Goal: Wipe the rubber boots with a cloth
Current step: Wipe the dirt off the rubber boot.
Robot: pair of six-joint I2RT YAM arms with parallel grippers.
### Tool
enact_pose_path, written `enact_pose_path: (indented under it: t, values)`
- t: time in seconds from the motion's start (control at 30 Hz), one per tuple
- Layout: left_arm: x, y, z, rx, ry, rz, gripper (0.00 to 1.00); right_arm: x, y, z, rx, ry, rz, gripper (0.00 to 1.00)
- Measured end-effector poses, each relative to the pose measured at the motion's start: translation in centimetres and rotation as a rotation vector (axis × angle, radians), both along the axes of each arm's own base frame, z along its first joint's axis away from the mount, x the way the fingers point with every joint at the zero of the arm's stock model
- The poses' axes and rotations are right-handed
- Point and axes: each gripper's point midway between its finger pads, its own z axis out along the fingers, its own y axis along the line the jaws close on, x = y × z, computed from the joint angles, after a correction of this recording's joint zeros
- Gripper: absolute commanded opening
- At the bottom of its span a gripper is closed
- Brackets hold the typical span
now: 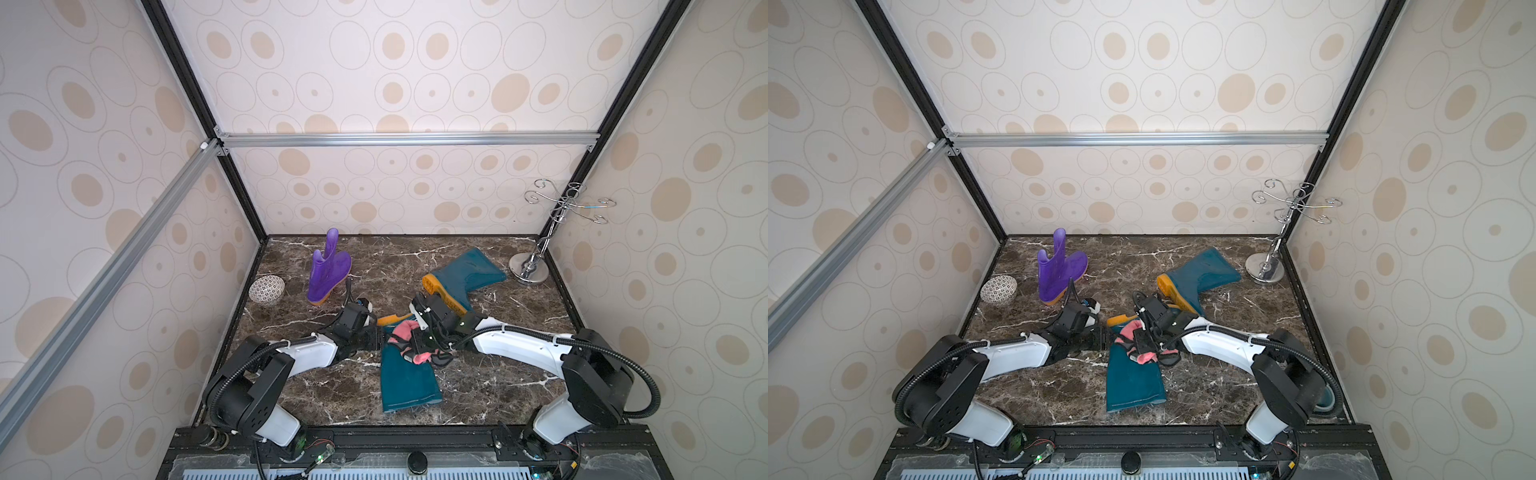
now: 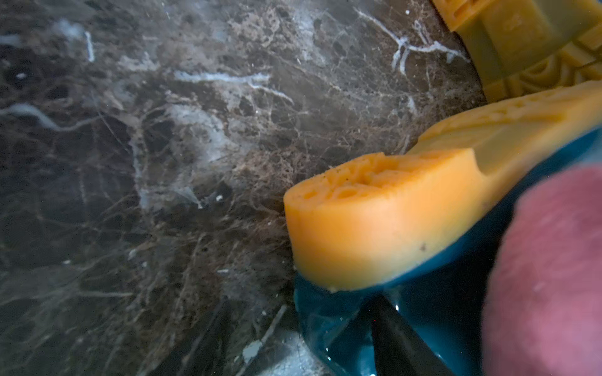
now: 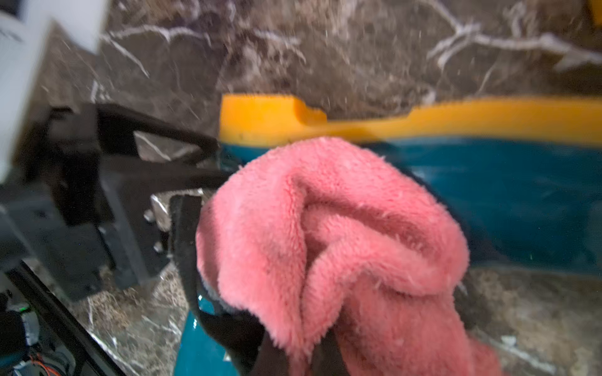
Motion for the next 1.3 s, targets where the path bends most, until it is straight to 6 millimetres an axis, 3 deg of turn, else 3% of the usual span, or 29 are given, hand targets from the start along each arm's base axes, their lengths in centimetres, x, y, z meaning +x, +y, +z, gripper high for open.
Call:
enact_pose_path:
  t: [0.07, 0.13, 0.3, 0.47, 0.57, 0.67, 0.77, 0.93, 1.0, 1.13, 1.3]
  values:
    - [0.0, 0.0, 0.0, 0.0, 0.0, 0.0, 0.67, 0.3, 0.1, 0.3, 0.015, -0.009, -0.006, 0.0]
    - [0.0, 0.0, 0.0, 0.0, -0.001, 0.0, 0.67, -0.7, -0.2, -0.8, 0.021, 0.011, 0.0, 0.0]
    - [0.0, 0.0, 0.0, -0.001, -0.002, 0.0, 0.67, -8.4, -2.6, -4.3, -0.045, 0.105, 0.098, 0.0]
    - [0.2, -0.1, 0.0, -0.002, -0.003, -0.001, 0.68, -13.6, -3.6, -2.8, -0.028, 0.129, 0.181, 0.0]
    - [0.2, -0.1, 0.0, -0.002, -0.003, -0.001, 0.68, -15.3, -4.9, -1.5, 0.031, 0.144, 0.177, 0.0]
    - [0.2, -0.1, 0.0, -0.002, -0.002, -0.001, 0.68, -15.7, -5.7, -0.9, 0.047, 0.132, 0.17, 0.0]
    - [0.2, -0.2, 0.0, -0.003, -0.004, -0.001, 0.68, -14.8, -5.5, -1.2, 0.013, 0.128, 0.158, 0.0]
    - [0.3, -0.2, 0.0, -0.004, -0.006, -0.003, 0.68, -11.2, -2.9, -2.2, -0.038, 0.123, 0.121, 0.0]
    - [0.3, -0.3, 0.0, -0.005, -0.008, -0.005, 0.68, -9.1, -2.6, -2.7, -0.033, 0.114, 0.073, 0.0]
    - [0.4, -0.3, 0.0, -0.004, -0.011, -0.008, 0.68, -4.0, -4.1, -3.1, -0.006, 0.081, -0.063, 0.0]
    - [0.6, -0.4, 0.0, -0.008, -0.018, -0.008, 0.69, 2.5, -4.8, -0.7, 0.019, -0.001, -0.161, 0.0]
